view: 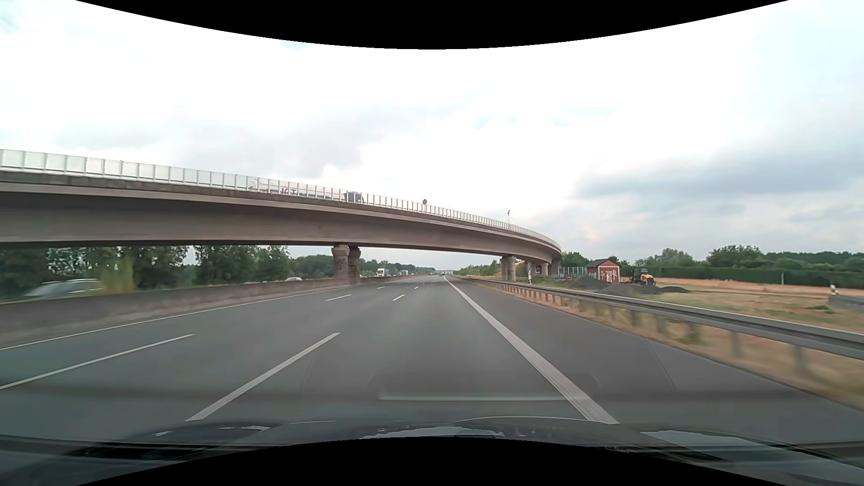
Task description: Follow the waypoints while adhering to traffic rules and regulations
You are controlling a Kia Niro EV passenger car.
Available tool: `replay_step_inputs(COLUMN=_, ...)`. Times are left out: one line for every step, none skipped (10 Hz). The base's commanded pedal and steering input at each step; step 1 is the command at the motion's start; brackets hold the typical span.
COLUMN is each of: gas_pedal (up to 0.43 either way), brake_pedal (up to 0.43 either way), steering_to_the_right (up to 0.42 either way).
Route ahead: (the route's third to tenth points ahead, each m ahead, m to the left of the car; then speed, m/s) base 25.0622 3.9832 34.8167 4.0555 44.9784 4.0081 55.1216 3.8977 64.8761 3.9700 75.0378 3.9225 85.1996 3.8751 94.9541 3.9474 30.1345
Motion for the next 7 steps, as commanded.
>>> replay_step_inputs(gas_pedal=0.248, brake_pedal=0.0, steering_to_the_right=-0.002)
replay_step_inputs(gas_pedal=0.248, brake_pedal=0.0, steering_to_the_right=-0.001)
replay_step_inputs(gas_pedal=0.248, brake_pedal=0.0, steering_to_the_right=-0.002)
replay_step_inputs(gas_pedal=0.248, brake_pedal=0.0, steering_to_the_right=-0.002)
replay_step_inputs(gas_pedal=0.248, brake_pedal=0.0, steering_to_the_right=-0.002)
replay_step_inputs(gas_pedal=0.248, brake_pedal=0.0, steering_to_the_right=-0.003)
replay_step_inputs(gas_pedal=0.248, brake_pedal=0.0, steering_to_the_right=-0.003)
